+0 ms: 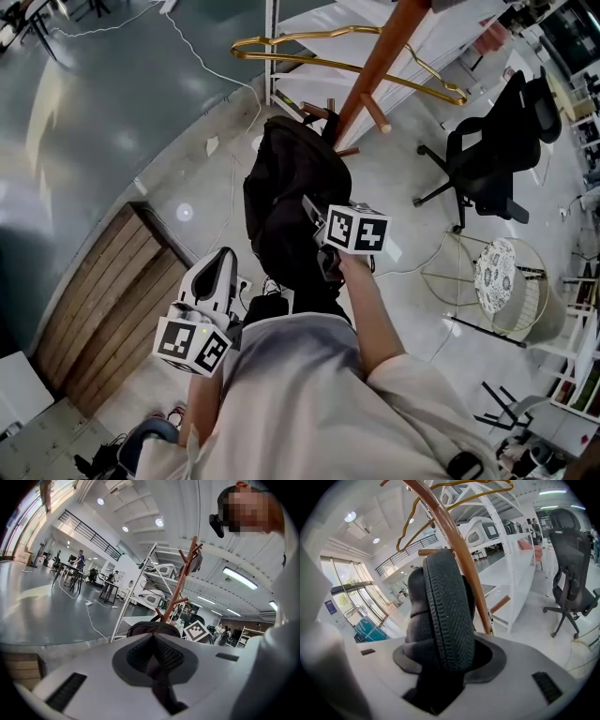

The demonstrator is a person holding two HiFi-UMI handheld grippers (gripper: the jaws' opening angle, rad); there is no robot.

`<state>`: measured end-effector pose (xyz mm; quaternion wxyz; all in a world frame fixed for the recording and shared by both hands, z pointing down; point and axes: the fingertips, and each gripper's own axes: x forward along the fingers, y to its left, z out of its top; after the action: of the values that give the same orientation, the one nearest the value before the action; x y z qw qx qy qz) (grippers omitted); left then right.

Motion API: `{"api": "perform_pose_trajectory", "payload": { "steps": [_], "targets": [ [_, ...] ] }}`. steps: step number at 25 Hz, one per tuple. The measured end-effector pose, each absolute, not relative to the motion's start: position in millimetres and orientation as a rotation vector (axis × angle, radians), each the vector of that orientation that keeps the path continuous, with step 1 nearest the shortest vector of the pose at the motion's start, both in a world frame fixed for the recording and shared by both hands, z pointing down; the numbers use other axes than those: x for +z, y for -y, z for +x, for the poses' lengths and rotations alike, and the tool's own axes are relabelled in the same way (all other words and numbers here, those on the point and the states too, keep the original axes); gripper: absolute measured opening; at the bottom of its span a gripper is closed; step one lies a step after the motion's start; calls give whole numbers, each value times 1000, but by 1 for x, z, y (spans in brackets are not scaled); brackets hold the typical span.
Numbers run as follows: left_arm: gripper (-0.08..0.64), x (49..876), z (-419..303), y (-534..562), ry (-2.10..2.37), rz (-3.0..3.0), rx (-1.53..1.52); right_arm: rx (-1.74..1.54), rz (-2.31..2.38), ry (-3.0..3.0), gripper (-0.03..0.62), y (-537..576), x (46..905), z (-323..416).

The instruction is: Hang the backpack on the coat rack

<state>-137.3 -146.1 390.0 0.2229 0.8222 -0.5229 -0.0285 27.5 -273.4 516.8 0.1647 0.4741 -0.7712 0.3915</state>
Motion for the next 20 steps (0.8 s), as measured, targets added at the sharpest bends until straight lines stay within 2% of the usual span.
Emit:
{"api": "perform_pose_trajectory", "payload": {
  "steps": [20],
  "targets": [
    [6, 396, -133, 146, 1391, 2250, -70, 1040, 1375, 2151, 227, 285, 545, 34]
  ]
}}
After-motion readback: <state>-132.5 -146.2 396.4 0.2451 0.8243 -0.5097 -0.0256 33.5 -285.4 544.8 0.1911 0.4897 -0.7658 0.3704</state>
